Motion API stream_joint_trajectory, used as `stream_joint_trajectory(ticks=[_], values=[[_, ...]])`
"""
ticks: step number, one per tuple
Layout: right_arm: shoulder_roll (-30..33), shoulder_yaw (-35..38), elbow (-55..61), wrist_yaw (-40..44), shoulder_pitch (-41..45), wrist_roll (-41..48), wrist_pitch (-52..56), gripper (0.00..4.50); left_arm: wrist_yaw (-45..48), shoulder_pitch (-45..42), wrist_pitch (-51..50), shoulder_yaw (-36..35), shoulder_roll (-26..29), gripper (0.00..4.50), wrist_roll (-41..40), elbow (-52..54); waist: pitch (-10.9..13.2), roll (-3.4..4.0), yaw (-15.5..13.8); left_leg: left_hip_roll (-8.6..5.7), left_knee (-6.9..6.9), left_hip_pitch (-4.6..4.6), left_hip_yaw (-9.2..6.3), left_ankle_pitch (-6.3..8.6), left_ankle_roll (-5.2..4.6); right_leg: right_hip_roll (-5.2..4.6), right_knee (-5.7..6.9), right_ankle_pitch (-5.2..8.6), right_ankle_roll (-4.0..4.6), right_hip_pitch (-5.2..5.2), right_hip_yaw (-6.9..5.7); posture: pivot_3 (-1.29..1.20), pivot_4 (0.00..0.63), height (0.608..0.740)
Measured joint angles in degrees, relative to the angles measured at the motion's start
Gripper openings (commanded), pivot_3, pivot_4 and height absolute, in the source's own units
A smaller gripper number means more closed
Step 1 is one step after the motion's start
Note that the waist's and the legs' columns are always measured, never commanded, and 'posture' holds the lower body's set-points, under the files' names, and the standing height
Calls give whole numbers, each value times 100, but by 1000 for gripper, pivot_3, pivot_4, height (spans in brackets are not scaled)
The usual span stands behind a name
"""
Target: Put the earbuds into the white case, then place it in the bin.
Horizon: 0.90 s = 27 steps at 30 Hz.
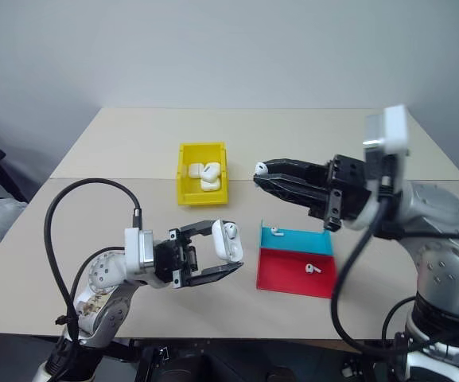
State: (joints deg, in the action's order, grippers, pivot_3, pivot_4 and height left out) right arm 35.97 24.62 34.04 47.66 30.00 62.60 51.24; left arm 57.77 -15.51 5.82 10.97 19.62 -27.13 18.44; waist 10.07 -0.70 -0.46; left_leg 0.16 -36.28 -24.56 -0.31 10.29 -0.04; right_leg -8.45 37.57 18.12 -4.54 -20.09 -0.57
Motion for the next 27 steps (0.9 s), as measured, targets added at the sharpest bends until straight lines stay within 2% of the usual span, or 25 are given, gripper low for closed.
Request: stream_joint_trajectory(ticks=[3, 8, 13, 27], values=[[42, 211, 208, -507, -407, 975, 16, 971, -37, -75, -67, 24, -90, 2806, 5, -72, 0, 0, 4, 0, 0, 1, -1, 0, 0, 0, 2, 0, 0, 0, 0, 0, 150, 740], [179, 92, 541, -711, -981, 1517, -98, 971, -102, -259, -97, 40, -227, 2806, 6, -159, 0, 0, 41, -1, -2, 1, 0, 0, -1, 0, 2, 0, 0, -1, 2, 0, 150, 740], [289, -266, 632, -566, -1368, 1110, -353, 971, -97, -301, -100, 40, -252, 2806, 4, -183, -1, -1, 52, -2, -1, 0, -3, 0, -1, 1, 0, 0, -1, -1, 0, 0, 150, 740], [402, -872, 701, -177, -1753, 144, -1095, 971, -65, -306, -104, 38, -284, 2806, 2, -185, 0, -2, 47, -2, -1, 0, -6, 0, -1, 1, -3, 1, -1, 0, -2, 0, 150, 740]])
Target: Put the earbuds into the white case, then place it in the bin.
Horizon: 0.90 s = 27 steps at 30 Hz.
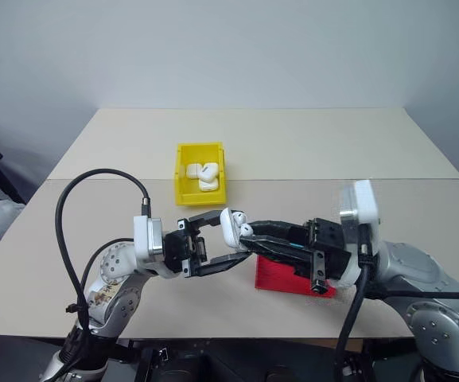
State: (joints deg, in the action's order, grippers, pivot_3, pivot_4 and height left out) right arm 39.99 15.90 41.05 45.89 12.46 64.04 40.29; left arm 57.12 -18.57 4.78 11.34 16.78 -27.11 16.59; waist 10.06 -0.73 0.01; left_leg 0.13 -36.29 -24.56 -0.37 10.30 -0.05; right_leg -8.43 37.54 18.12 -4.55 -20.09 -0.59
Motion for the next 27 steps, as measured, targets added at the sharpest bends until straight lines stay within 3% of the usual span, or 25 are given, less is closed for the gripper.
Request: stream_joint_trajectory(ticks=[15, 20, 27], values=[[8, -196, 3, 84, -182, -430, -475, 971, -1, 23, 7, 15, -72, 2806, 5, -12, 0, 0, -1, 0, 0, 0, -1, 0, 0, 0, 0, 0, 0, 0, -1, 0, 150, 740], [66, -246, 40, 156, -232, -660, -620, 2346, -17, 31, 19, 9, -72, 2806, 7, -12, 0, 0, -2, 0, 0, 0, -1, 0, 0, 0, 0, 0, 0, 0, -1, 0, 150, 740], [173, -237, 52, 172, -304, -715, -649, 2346, -21, 42, 30, 6, -80, 2806, 17, -89, 0, -1, -9, 0, 0, 0, -1, 0, 0, 0, -1, 0, 0, 2, -1, 0, 150, 740]])
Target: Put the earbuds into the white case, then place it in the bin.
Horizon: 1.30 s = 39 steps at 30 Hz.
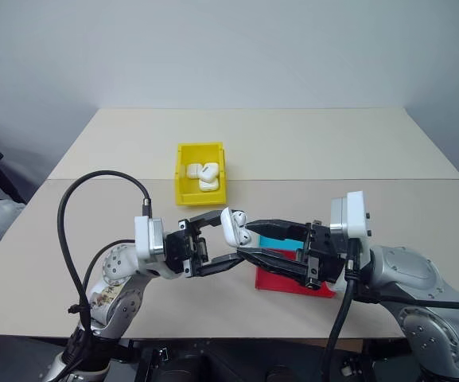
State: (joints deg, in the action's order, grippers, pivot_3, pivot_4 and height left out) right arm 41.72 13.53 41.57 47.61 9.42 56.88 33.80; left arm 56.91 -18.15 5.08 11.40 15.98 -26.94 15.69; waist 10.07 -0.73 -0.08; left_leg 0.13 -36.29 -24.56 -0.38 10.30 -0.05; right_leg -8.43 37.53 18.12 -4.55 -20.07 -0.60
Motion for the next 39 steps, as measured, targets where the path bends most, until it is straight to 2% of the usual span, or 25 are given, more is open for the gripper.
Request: stream_joint_trajectory(ticks=[5, 8, 11, 13, 14, 19, 25, 30, 39], values=[[447, 460, -97, 290, -110, 134, 0, 2346, 44, -27, 105, 2, -21, 2806, 69, -235, 0, 0, -12, 0, -1, 0, 1, 0, 0, 0, 0, 0, 0, 1, 0, 0, 150, 740], [807, 817, -301, 445, 256, 495, 23, 1770, 122, -89, 246, 8, -68, 2806, 170, -496, 1, -1, 8, 0, -2, 2, 1, 0, 0, 0, 0, 0, 0, 3, -2, 0, 150, 740], [1161, 823, -499, 494, 997, 767, 95, 786, 226, -266, 399, 57, -175, 2806, 248, -749, 1, -2, 13, 1, 0, 3, -2, 0, 0, 0, -3, 0, 0, 5, -6, 0, 150, 740], [1279, 514, -680, 489, 1533, 768, 255, 102, 263, -341, 494, 79, -250, 2806, 284, -884, 2, -4, 35, 0, -2, 0, 0, 0, 0, 0, -5, 0, 0, 4, -3, 0, 150, 740], [1308, 206, -830, 479, 1917, 705, 373, 42, 283, -406, 515, 103, -293, 2806, 309, -984, 2, -4, 57, -1, -4, 0, 0, 0, 0, 0, -4, 0, 0, 4, -2, 0, 150, 740], [1176, -1098, -1190, 614, 3194, 112, 735, 42, 351, -513, 772, 262, -513, 2806, 519, -1287, 2, -5, 76, 0, -3, -10, -6, 0, 0, 0, -5, 0, 0, -6, -8, 0, 150, 740], [991, -1950, -1283, 924, 3670, -655, 791, 42, 229, -632, 994, 334, -710, 2806, 785, -1552, 2, -5, 53, -3, -10, -15, -11, 0, -1, 0, -3, 0, 0, -6, -10, 0, 150, 740], [1124, -2049, -1273, 1306, 3457, -1189, 667, 42, 146, -627, 1002, 328, -702, 2806, 833, -1551, 2, -5, 46, -3, -11, -16, -10, 0, -1, 0, 0, 0, 0, -8, -9, 0, 150, 740], [1351, -1866, -1285, 1595, 3128, -1576, 448, 42, 93, -516, 923, 307, -637, 2806, 849, -1442, 2, -5, 69, -2, -12, -15, -10, 0, 0, 0, 1, 0, 0, -8, -8, 0, 150, 740]])
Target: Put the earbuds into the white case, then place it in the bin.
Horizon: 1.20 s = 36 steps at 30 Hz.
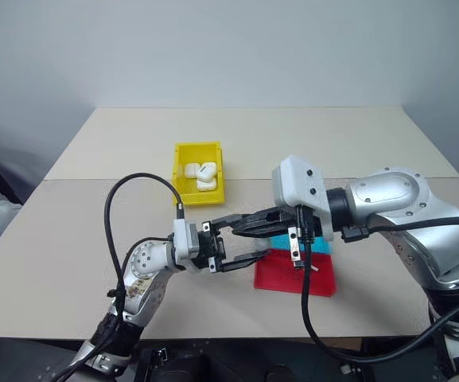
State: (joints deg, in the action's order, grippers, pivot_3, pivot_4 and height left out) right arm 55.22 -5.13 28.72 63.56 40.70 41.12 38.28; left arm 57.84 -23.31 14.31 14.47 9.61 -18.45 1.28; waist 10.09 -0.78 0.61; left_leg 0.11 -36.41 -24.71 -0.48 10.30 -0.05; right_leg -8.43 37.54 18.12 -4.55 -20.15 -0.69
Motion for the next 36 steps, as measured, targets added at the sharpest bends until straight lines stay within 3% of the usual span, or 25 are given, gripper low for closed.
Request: stream_joint_trajectory(ticks=[5, 11, 13, 17, 20, 23, 29, 34, 36], values=[[-8, 233, -4, -1, -54, 6, -18, 42, -3, -67, 28, -36, -11, 2806, -6, 0, 0, 0, 0, 0, 0, 0, 0, 0, 0, 0, -1, 0, 0, 1, -1, 0, 150, 740], [-401, 1031, -257, -489, 48, 505, 84, 42, -247, -142, 75, -221, 14, 2806, 88, -17, 1, -2, -6, -1, 0, 0, 0, 0, 0, 0, 0, 0, 0, 1, -1, 0, 150, 740], [-430, 1258, -312, -743, 54, 551, 130, 42, -632, -229, 46, -342, 26, 2806, 339, -84, 1, -2, -20, -1, 0, 0, -1, 0, 0, 0, 1, 0, 0, 2, -2, 0, 150, 740], [-454, 1540, -244, -1149, -389, 582, 201, 42, -1874, -912, -1219, -515, 281, 2806, 1303, -204, 3, -7, -62, -3, 0, 0, -3, 0, 0, 0, 5, 0, -1, 1, -5, 0, 150, 740], [-501, 1586, -145, -1390, -731, 594, 293, 42, -2908, -1597, -1482, -743, 234, 2806, 1904, -860, 5, -9, -88, -5, 0, -3, -3, 0, 1, 0, 4, 0, -1, -1, -4, 0, 150, 740], [-530, 1600, 102, -1550, -977, 602, 317, 42, -4317, -2644, -1619, -780, 101, 2806, 2629, -2418, 8, -16, -130, -7, 0, -5, -6, -1, 1, 0, 3, 0, -3, -2, -9, 0, 150, 740], [-526, 1596, 222, -1765, -1169, 568, 345, 42, -5294, -3542, -1721, -1010, 7, 2806, 2805, -4256, 16, -29, -97, -7, 12, -18, -6, -5, 8, -1, 4, 0, -3, -16, -12, 0, 150, 740], [-456, 1597, 260, -1872, -1317, 516, 359, 0, -5287, -3637, -1716, -1007, -42, 4442, 2787, -4742, 18, -31, -101, -7, 11, -28, -5, -9, 15, -1, 7, 0, -3, -23, -14, 0, 150, 740], [-414, 1596, 302, -1883, -1396, 514, 362, 0, -5333, -3694, -1674, -1007, -60, 4476, 2788, -4761, 18, -31, -111, -7, 10, -28, -6, -9, 15, -1, 5, 0, -3, -23, -14, 0, 150, 740]])
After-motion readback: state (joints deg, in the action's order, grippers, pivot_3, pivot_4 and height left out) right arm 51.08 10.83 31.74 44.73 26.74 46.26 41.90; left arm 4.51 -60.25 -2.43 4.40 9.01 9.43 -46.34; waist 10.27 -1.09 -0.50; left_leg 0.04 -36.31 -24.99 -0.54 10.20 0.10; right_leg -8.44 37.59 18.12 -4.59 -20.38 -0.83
